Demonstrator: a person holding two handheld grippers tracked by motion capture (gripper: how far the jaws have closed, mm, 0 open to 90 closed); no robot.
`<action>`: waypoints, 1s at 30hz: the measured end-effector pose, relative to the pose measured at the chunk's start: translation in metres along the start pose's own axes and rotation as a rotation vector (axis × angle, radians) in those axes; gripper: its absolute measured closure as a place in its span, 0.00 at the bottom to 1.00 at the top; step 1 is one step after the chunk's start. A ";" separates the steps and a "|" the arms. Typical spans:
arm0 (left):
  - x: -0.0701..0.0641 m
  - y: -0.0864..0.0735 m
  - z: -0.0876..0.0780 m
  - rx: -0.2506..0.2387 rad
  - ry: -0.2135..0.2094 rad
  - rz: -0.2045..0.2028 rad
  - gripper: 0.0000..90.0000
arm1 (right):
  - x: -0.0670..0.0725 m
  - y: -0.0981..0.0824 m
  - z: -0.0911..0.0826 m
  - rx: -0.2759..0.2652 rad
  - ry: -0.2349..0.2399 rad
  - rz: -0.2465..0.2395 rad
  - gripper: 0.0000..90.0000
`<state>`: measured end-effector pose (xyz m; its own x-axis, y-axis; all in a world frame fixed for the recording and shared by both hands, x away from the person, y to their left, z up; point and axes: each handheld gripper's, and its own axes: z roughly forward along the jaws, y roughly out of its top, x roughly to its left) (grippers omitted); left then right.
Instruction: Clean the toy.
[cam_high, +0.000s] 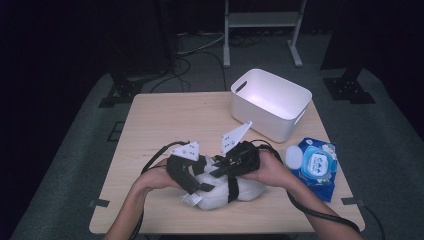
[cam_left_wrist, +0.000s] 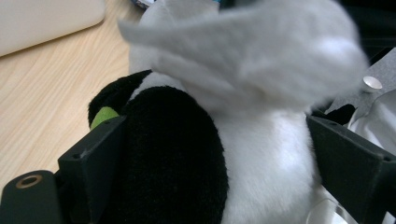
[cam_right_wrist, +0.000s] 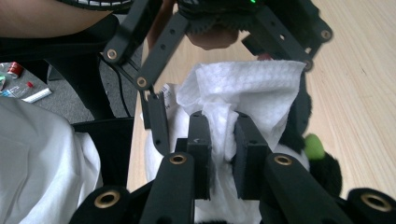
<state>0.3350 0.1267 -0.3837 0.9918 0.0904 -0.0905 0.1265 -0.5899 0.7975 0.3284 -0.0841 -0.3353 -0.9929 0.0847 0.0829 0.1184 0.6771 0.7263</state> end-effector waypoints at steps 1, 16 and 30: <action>-0.001 -0.001 0.000 -0.005 0.000 0.000 0.10 | -0.001 -0.002 -0.001 -0.002 -0.001 -0.001 0.87; -0.007 0.000 0.000 0.009 0.021 0.021 0.10 | -0.016 -0.038 -0.022 0.050 -0.081 0.101 0.87; -0.008 0.000 -0.001 0.011 0.028 0.022 0.10 | -0.017 -0.058 -0.055 0.017 -0.156 0.141 0.87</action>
<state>0.3271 0.1271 -0.3824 0.9935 0.0991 -0.0560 0.1046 -0.6006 0.7927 0.3377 -0.1652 -0.3412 -0.9537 0.2912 0.0751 0.2577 0.6628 0.7030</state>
